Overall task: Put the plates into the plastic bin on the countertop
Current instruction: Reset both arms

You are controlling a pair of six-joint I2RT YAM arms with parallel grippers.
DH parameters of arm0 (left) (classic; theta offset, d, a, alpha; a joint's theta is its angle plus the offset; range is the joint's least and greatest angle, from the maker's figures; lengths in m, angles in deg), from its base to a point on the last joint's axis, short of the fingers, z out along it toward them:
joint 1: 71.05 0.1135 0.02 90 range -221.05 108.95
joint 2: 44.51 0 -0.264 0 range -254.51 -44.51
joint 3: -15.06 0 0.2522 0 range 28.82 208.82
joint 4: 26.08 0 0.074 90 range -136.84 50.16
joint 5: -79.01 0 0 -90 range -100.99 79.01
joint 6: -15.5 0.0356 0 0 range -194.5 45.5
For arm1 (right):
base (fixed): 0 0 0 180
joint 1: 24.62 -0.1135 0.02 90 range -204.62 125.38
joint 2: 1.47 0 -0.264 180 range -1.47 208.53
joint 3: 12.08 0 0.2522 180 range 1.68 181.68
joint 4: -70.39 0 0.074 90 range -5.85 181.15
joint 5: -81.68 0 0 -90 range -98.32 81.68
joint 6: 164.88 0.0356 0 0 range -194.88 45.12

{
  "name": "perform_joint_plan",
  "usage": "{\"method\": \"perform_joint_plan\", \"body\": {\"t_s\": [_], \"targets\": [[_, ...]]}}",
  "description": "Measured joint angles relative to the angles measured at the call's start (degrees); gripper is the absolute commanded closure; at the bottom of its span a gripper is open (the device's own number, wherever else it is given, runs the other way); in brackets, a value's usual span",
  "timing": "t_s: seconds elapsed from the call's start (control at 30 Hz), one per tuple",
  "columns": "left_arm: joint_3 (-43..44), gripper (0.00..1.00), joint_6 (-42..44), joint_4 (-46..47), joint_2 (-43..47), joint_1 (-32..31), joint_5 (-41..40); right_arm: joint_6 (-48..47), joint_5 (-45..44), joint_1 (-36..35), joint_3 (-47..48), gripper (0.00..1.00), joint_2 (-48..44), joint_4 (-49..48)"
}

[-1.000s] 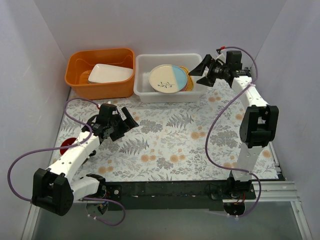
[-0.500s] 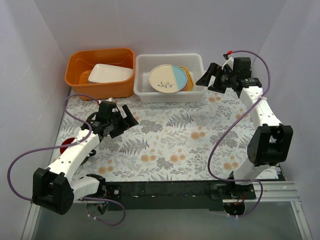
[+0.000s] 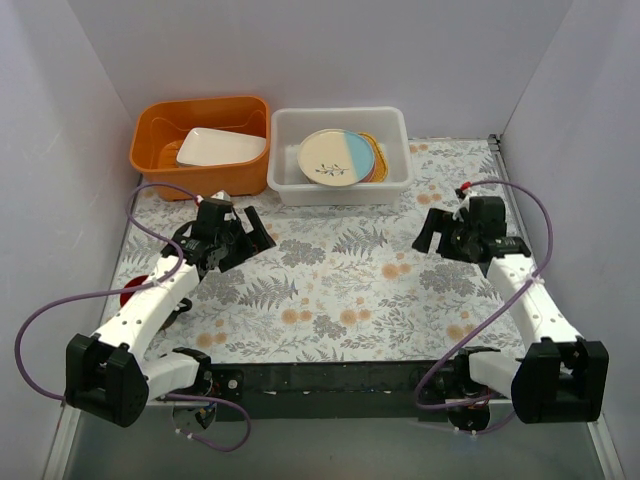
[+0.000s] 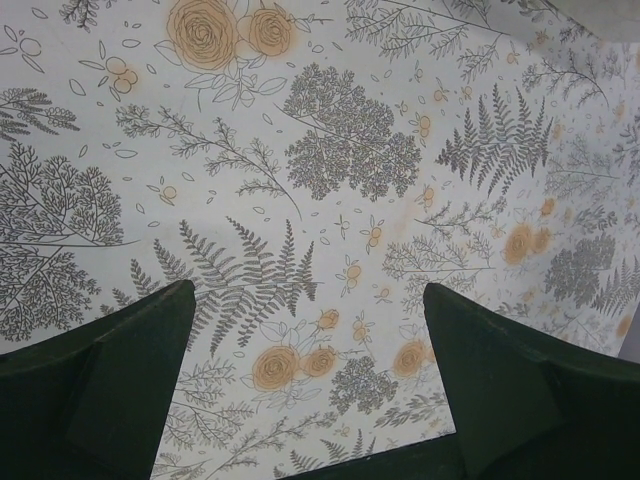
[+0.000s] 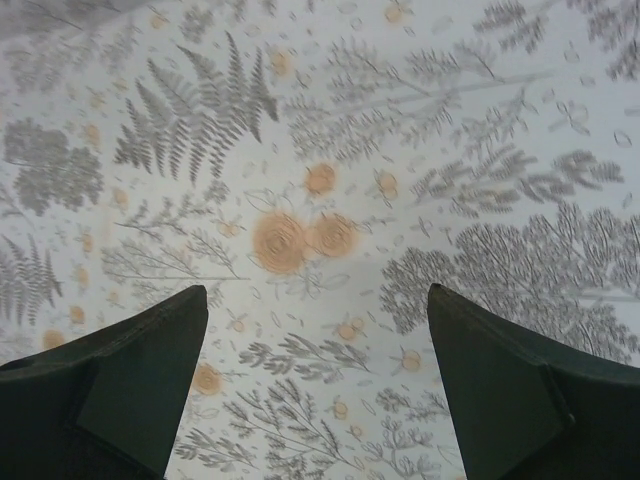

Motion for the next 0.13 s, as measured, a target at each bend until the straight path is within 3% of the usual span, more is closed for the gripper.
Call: {"method": "perform_joint_plan", "body": {"t_s": [0.13], "targets": [[0.13, 0.02, 0.81, 0.22, 0.22, 0.0, -0.28, 0.33, -5.55, 0.0, -7.82, 0.02, -6.38, -0.26]]}}
